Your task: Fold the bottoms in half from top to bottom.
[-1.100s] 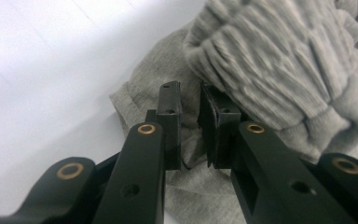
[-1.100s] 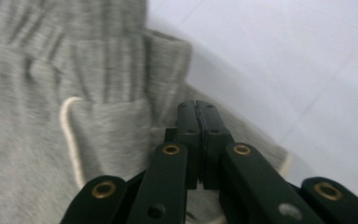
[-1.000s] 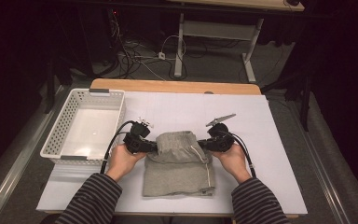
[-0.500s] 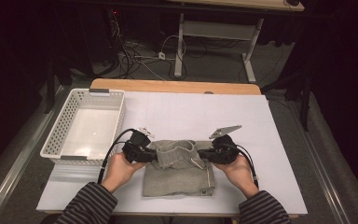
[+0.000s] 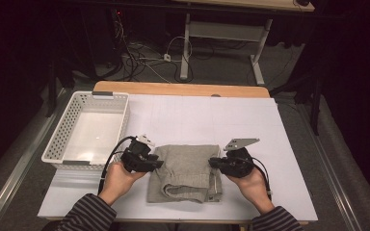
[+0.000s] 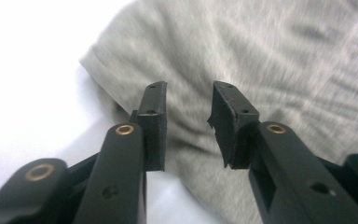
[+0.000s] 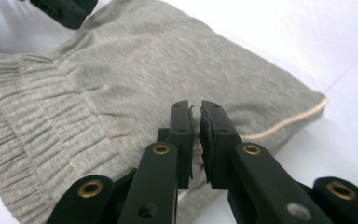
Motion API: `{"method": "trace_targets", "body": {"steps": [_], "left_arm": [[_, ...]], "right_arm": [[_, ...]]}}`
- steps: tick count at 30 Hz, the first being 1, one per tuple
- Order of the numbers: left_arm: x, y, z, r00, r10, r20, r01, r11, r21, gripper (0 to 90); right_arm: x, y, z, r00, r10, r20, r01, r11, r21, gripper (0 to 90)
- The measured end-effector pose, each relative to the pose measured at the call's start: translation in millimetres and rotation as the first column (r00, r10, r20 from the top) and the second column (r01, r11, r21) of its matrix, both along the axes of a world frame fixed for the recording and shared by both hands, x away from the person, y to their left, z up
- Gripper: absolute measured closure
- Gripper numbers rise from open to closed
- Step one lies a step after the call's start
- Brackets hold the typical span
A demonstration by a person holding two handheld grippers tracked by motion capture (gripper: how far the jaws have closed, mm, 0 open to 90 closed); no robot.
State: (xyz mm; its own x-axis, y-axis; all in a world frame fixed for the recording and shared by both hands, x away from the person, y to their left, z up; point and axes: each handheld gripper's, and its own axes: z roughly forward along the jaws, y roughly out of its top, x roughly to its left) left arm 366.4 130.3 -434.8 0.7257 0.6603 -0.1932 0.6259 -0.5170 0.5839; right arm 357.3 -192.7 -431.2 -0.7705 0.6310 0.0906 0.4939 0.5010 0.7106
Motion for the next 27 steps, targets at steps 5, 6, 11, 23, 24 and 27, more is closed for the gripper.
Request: {"method": "trace_targets", "body": {"steps": [5, 6, 11, 23, 24, 27], "left_arm": [[-2.8, -13.8, 3.8, 0.9993, -0.037, 0.01, 0.037, 0.9992, -0.014, 52.8], [-3.9, -17.2, 2.4, 0.9987, -0.05, 0.005, 0.05, 0.9987, -0.012, 51.8], [-8.7, -23.9, -8.1, 0.9975, -0.07, -0.01, 0.071, 0.997, 0.033, 50.5], [-17.7, -20.8, -29.3, 0.9965, -0.081, -0.024, 0.082, 0.9949, 0.06, 51.0], [-18.7, -20.1, -30.6, 0.9969, -0.077, -0.018, 0.078, 0.9956, 0.052, 51.0], [-19.7, -19.4, -30.7, 0.9974, -0.071, -0.014, 0.071, 0.9963, 0.048, 51.1]], "right_arm": [[0.4, 14.8, -3.7, 0.9997, 0.023, -0.008, -0.024, 0.999, -0.033, 81.8], [-0.2, 16.1, -4.6, 0.9996, 0.024, -0.012, -0.025, 0.999, -0.035, 81.4], [-6.3, 17.7, -12.0, 0.9996, 0.024, -0.015, -0.024, 0.999, -0.039, 79.0], [-20.6, 9.4, -30.3, 0.9988, 0.006, -0.048, -0.008, 0.999, -0.032, 76.5], [-21.9, 8.8, -31.7, 0.999, 0.006, -0.045, -0.008, 1.0, -0.028, 76.6], [-24.2, 8.1, -33.3, 0.9993, 0.001, -0.038, -0.002, 1.0, -0.024, 76.7]]}}
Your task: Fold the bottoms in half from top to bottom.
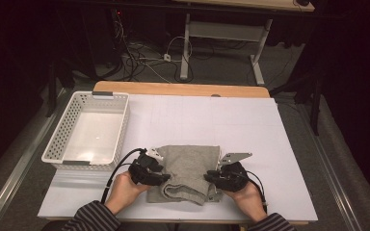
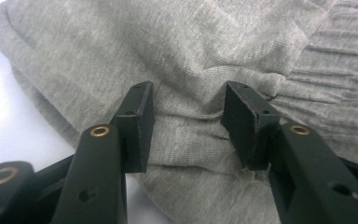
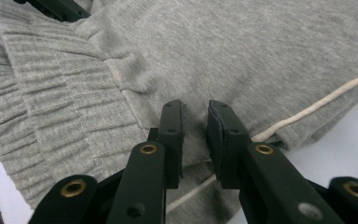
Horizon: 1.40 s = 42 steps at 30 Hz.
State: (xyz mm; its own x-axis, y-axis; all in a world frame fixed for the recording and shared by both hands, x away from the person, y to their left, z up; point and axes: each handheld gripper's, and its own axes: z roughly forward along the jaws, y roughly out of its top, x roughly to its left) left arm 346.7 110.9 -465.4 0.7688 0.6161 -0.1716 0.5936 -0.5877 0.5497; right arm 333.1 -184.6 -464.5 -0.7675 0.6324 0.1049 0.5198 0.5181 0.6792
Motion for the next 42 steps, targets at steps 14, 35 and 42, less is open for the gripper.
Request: {"method": "trace_targets", "body": {"steps": [14, 35, 42], "left_arm": [[-0.8, 5.1, 3.5, 0.9994, 0.032, 0.014, -0.031, 0.9986, -0.042, 49.8], [8.6, 28.8, 11.3, 0.9913, 0.13, 0.02, -0.127, 0.9856, -0.111, 43.3], [16.9, 31.6, 11.4, 0.9855, 0.169, 0.016, -0.166, 0.9786, -0.122, 40.8]], "right_arm": [[2.2, -9.3, 9.1, 0.9997, -0.026, 0.0, 0.026, 0.997, 0.067, 67.0], [7.6, -27.1, 21.1, 0.9931, -0.103, 0.056, 0.098, 0.991, 0.095, 60.1], [19.8, -33.5, 23.7, 0.9826, -0.167, 0.082, 0.159, 0.983, 0.095, 57.2]]}}
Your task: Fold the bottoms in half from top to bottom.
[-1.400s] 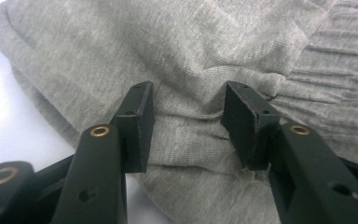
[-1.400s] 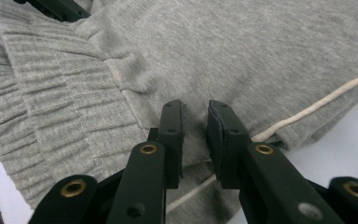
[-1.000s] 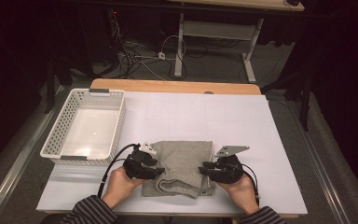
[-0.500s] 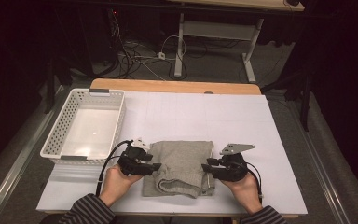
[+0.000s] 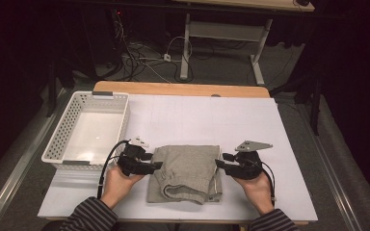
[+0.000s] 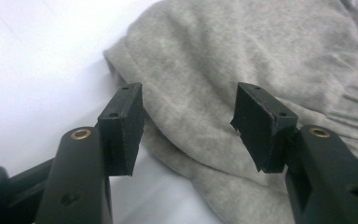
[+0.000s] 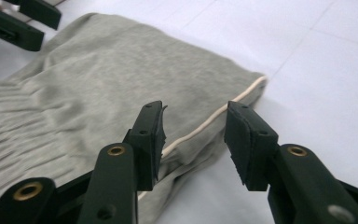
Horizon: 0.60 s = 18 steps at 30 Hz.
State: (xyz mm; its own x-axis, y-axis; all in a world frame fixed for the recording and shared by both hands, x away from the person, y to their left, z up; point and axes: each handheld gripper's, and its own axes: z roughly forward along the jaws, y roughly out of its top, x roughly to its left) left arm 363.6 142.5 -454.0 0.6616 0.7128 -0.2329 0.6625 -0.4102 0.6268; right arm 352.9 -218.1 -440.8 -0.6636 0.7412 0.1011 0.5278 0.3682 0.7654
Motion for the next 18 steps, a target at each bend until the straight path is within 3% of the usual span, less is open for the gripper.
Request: {"method": "trace_targets", "body": {"steps": [7, 11, 18], "left_arm": [[16.2, -4.2, -1.9, 0.9995, 0.03, -0.009, -0.03, 0.9995, -0.006, 37.6], [26.8, -7.2, -8.4, 0.9976, 0.043, -0.055, -0.042, 0.9989, 0.022, 36.2], [37.7, -12.0, -15.5, 0.9961, 0.058, -0.066, -0.056, 0.9976, 0.041, 35.3]], "right_arm": [[14.3, 0.6, -4.3, 0.9987, -0.049, -0.013, 0.049, 0.999, -0.011, 53.5], [22.5, 4.8, -8.8, 0.998, -0.055, -0.031, 0.054, 0.998, -0.026, 51.5], [31.2, 13.4, -20.1, 0.9966, -0.046, -0.068, 0.041, 0.996, -0.08, 50.8]]}}
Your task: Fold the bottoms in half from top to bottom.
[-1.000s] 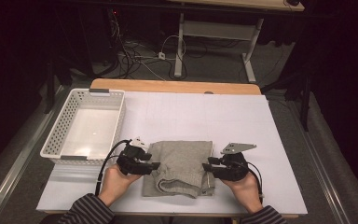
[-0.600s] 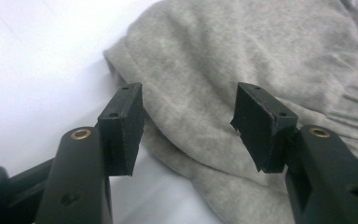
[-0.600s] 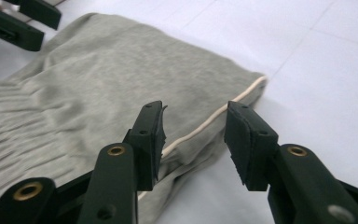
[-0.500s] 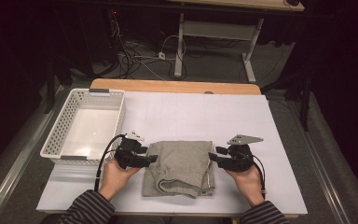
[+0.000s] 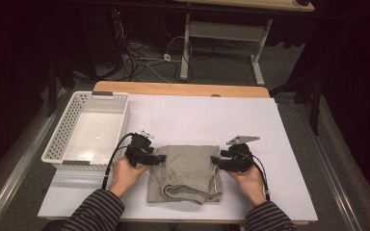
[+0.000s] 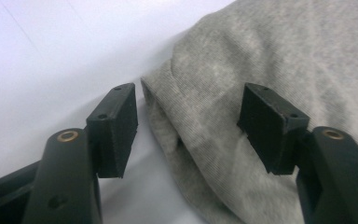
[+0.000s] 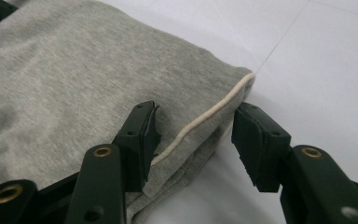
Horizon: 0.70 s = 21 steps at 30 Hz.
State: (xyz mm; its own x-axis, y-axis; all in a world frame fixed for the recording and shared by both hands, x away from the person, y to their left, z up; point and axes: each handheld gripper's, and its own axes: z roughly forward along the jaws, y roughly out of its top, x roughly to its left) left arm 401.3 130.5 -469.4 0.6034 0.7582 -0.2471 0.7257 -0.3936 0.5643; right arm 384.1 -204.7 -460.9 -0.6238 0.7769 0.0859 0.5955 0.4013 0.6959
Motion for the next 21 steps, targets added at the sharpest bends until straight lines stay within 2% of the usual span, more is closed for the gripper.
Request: {"method": "trace_targets", "body": {"steps": [5, 9, 11, 13, 16, 18, 21], "left_arm": [[4.1, -1.9, -1.3, 0.9999, -0.01, -0.003, 0.01, 0.9999, -0.008, 35.2], [4.7, -5.7, -2.6, 0.9998, -0.018, 0.007, 0.018, 0.9998, -0.009, 38.2], [4.2, -9.1, -2.5, 0.9992, -0.034, 0.018, 0.034, 0.9994, 0.007, 42.5], [4.9, -11.5, -2.3, 0.9988, -0.046, 0.015, 0.046, 0.9989, 0.008, 45.9], [5.2, -14.6, -2.6, 0.9974, -0.072, 0.009, 0.072, 0.9974, 0.001, 56.2], [6.4, -15.6, -1.9, 0.9958, -0.091, -0.008, 0.091, 0.9958, -0.005, 63.2], [9.8, -14.5, -2.3, 0.9942, -0.1, -0.039, 0.099, 0.9943, -0.039, 70.9]], "right_arm": [[4.5, 2.0, -5.0, 0.9995, 0.01, -0.031, -0.01, 1.0, -0.004, 53.8], [8.0, 3.3, -7.6, 0.9979, 0.027, -0.058, -0.026, 0.999, 0.02, 60.9], [8.6, 6.1, -6.1, 0.9972, 0.045, -0.061, -0.045, 0.999, 0.002, 65.3], [8.6, 9.0, -5.0, 0.9963, 0.054, -0.066, -0.055, 0.998, -0.009, 69.2], [9.4, 11.8, -3.4, 0.9956, 0.066, -0.067, -0.068, 0.997, -0.022, 75.2], [9.3, 12.2, -2.4, 0.9953, 0.071, -0.065, -0.073, 0.997, -0.027, 77.9], [9.2, 11.6, -1.4, 0.9953, 0.079, -0.056, -0.081, 0.996, -0.03, 80.5]]}}
